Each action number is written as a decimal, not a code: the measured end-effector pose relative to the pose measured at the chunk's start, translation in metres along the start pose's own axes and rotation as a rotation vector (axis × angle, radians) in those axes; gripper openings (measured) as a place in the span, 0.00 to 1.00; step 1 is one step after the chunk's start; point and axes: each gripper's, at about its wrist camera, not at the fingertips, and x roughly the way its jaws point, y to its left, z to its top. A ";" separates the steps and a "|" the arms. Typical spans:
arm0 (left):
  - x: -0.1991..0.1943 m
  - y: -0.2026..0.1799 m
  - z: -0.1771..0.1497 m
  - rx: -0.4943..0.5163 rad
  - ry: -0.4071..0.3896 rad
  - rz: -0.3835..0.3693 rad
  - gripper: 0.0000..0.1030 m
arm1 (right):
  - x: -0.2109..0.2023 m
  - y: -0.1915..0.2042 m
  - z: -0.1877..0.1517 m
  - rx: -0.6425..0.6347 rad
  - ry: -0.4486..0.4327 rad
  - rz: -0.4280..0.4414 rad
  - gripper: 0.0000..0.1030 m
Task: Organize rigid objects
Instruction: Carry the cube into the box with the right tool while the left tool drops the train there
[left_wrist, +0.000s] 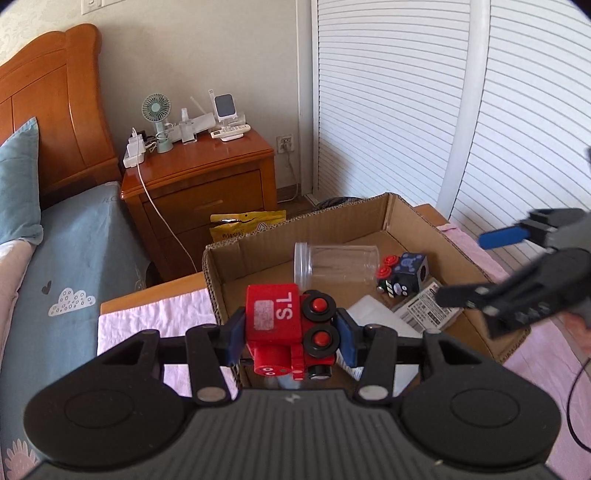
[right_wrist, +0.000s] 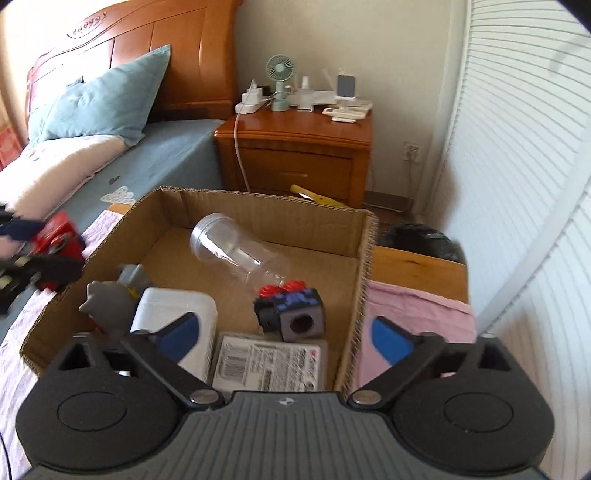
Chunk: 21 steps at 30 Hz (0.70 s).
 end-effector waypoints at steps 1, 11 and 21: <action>0.004 -0.001 0.003 0.003 0.003 0.001 0.47 | -0.006 -0.002 -0.003 0.007 -0.001 0.007 1.00; 0.062 -0.006 0.020 -0.006 0.076 0.038 0.48 | -0.043 -0.001 -0.039 0.019 0.034 -0.013 1.00; 0.027 -0.006 0.018 -0.012 0.036 0.115 0.90 | -0.073 0.007 -0.063 0.010 0.027 -0.038 1.00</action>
